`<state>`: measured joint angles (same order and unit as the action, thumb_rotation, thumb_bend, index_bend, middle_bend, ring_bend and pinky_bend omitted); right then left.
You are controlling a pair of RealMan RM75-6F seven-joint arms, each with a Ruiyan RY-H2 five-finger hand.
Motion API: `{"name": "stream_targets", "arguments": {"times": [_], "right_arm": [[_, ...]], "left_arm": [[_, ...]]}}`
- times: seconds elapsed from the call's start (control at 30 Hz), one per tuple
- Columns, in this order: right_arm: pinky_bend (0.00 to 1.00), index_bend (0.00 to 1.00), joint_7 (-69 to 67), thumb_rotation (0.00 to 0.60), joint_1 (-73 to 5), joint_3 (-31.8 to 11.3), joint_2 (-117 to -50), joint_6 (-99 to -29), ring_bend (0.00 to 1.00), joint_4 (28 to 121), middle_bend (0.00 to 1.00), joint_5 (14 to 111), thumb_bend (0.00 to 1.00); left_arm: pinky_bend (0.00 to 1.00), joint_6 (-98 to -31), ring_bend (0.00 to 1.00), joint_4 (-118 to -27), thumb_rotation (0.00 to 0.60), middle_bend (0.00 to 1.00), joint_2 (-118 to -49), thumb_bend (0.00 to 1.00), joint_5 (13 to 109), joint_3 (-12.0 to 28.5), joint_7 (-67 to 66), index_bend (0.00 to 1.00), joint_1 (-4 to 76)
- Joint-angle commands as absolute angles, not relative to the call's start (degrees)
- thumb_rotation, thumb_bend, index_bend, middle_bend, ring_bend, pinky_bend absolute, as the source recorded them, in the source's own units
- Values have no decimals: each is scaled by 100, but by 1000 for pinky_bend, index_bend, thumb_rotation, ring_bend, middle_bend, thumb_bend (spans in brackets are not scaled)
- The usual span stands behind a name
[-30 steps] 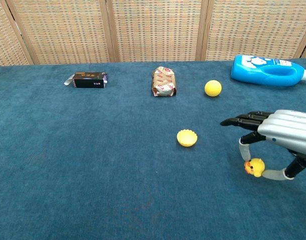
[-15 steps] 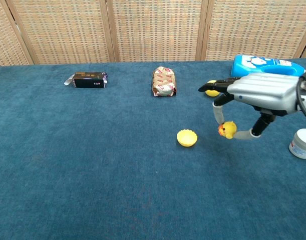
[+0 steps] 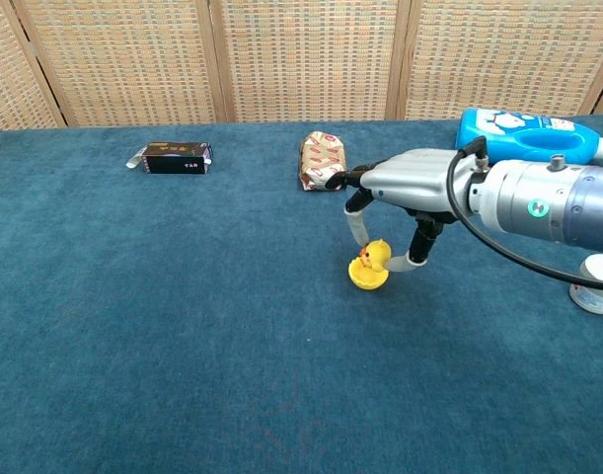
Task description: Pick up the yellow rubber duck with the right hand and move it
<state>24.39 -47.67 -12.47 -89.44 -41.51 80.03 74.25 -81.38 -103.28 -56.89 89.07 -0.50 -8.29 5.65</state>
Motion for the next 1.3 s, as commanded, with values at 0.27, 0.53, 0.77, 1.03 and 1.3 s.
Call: {"name": "stream_targets", "arguments": {"times": [0.27,0.53,0.77,1.03,1.3], "right_arm": [[82,523,2831,600,-5001,-1210,-9368,-4142,0,7578,0,6939,302],[82,515,3041,600,-5118,-1164,-9391,-4160,0,7608,0,6715,302],[82,100,3227,600,-5187,-1068,-9351,-4149,0,7654,0,6508,170],[82,77,3349,600,-5168,-1022,-9143,-4457,0,8033,0,6570,169],[82,77,3288,600,-4508,-739,-7996,-5528,0,9160,0,7161,97]], "left_arm": [[0,-8062,0,-10307,600,0,-5610,0,8777,-14,-639,0,605],[0,-8068,0,-10322,600,0,-5579,0,8756,-3,-592,0,616],[0,-8078,0,-10331,600,0,-5564,0,8734,4,-563,0,618],[0,-8060,0,-10321,600,0,-5565,0,8705,5,-544,0,630],[0,-8106,0,-10318,600,0,-5559,0,8699,4,-510,0,608]]}}
